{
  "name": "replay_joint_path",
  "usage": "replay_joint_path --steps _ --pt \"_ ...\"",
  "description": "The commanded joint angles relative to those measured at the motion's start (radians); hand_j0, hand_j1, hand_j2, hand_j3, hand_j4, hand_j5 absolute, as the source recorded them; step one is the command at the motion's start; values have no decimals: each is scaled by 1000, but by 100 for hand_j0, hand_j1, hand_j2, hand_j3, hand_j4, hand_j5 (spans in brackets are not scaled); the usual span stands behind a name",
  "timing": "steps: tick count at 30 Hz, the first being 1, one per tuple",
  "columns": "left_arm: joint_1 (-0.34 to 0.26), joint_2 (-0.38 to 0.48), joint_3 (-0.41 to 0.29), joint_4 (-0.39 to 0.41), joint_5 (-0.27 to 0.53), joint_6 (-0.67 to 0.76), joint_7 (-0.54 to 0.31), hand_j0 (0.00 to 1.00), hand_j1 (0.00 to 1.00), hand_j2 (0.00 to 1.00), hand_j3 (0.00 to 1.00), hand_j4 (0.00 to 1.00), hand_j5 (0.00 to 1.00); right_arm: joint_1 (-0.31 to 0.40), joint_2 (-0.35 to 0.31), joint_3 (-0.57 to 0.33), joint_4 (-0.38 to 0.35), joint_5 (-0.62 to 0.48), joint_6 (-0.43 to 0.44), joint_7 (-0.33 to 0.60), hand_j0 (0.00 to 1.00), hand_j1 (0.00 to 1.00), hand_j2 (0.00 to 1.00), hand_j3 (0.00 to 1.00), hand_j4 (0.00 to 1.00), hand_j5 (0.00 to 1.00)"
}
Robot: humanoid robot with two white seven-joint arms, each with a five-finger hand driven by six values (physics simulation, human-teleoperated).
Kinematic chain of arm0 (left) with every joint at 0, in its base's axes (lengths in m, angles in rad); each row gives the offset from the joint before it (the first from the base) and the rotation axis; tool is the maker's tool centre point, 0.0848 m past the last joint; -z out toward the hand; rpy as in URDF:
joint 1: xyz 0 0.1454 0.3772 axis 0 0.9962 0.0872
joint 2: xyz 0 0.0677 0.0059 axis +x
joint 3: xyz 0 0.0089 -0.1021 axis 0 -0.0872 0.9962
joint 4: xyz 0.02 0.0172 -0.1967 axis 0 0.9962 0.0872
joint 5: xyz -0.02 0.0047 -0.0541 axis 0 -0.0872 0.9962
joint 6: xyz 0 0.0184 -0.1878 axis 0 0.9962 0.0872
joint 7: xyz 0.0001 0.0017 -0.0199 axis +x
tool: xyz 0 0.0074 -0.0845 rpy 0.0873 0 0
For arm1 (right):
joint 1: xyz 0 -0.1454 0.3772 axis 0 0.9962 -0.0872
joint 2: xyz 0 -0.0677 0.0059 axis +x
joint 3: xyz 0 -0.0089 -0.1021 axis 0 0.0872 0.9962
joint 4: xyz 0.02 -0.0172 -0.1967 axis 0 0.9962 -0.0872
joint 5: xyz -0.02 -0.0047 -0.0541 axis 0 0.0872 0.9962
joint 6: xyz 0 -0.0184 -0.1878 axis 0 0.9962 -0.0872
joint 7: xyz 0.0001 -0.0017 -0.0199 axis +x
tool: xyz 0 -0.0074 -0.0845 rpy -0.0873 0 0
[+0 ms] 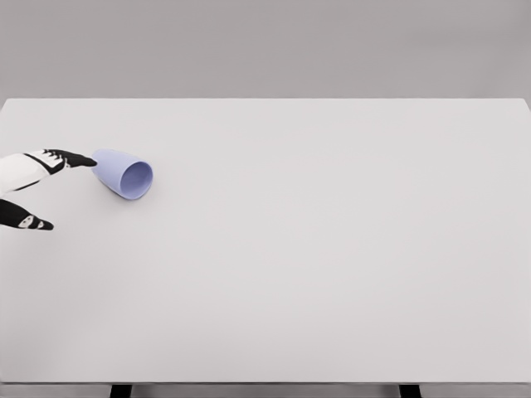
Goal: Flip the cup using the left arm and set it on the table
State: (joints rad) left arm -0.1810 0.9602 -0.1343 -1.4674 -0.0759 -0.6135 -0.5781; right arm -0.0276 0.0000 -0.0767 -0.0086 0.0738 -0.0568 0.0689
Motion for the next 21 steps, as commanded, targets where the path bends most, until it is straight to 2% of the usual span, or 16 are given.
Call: replay_joint_path --steps 1,8,12,13,14,16,17,19,21 --pt "0 -6 -2 -2 5 3 0 100 100 100 100 100 100 0 0 -3 -1 0 0 0 100 100 100 100 100 100" --pt "-9 -6 -2 -5 5 3 -6 100 100 100 100 100 100 2 0 -2 2 0 0 0 100 100 100 100 100 100" --pt "-64 -3 -2 1 4 3 -33 100 100 100 100 100 100 2 0 0 2 0 0 0 100 100 100 100 100 100" --pt "-127 26 -51 9 7 3 -33 100 100 100 100 100 100 2 0 0 2 0 0 0 100 100 100 100 100 100" --pt "-205 29 -140 21 10 3 -33 100 100 100 100 100 100 2 0 0 2 0 0 0 100 100 100 100 100 100" --pt "-373 31 -300 143 8 3 -33 100 100 100 100 100 100 2 0 0 2 0 0 0 100 100 100 100 100 100" --pt "-397 31 -330 157 5 3 -33 100 100 100 100 100 100 2 0 0 2 0 0 0 100 100 100 100 100 100" --pt "-410 31 -393 153 -33 3 -33 100 100 100 100 100 100 2 0 0 2 0 0 0 100 100 100 100 100 100" --pt "-463 26 -456 153 -39 3 -33 100 100 100 100 100 100 2 0 0 2 0 0 0 100 100 100 100 100 100"
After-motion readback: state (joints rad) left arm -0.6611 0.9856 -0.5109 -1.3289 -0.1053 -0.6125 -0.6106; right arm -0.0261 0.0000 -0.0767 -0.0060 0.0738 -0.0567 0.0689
